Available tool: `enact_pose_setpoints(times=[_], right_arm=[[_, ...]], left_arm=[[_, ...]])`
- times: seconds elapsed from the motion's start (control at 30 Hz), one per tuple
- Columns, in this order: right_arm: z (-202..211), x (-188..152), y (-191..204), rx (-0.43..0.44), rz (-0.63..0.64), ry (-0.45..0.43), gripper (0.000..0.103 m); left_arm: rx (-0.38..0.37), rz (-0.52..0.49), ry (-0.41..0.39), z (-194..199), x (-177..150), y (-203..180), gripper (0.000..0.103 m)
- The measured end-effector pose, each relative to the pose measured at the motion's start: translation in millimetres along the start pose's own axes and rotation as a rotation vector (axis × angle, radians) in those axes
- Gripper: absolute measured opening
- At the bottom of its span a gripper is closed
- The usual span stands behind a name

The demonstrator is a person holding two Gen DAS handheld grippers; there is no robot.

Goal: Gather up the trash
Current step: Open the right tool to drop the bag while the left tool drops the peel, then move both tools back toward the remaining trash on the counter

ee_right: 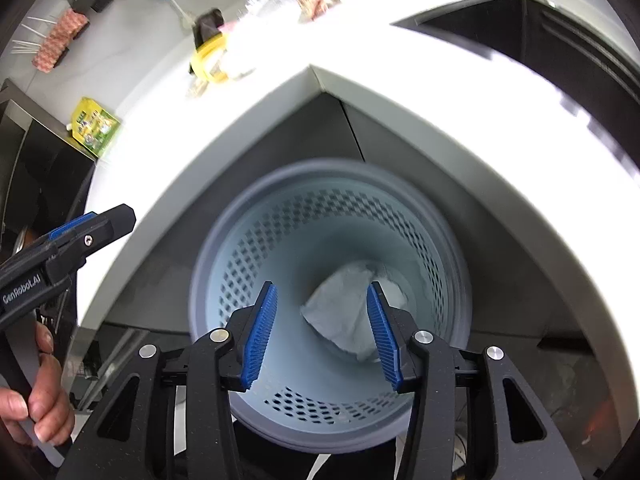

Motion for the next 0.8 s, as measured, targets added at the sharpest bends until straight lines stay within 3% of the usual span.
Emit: enact_pose_setpoints(times=[0.4, 0.8], right_arm=[[32.9, 58.9, 29.1, -0.024, 0.002, -0.098, 0.048], [27.4, 112.7, 48.8, -0.061, -0.041, -0.159, 0.049]], left_arm=[[-0.012, -0.01, -0.077, 20.4, 63.3, 26.4, 0.082], [-0.029, -0.035, -0.131, 15.2, 117.1, 56.9, 0.086]])
Point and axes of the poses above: each gripper's, at about its wrist camera, not at the fingertips, and z roughly against the way its jaws point, y to its left, x to its top, the point moved 6 cm from there along -z, roughly the way its jaws point, and after that the axes turned 7 degrees about z, right-handed, at the moved point
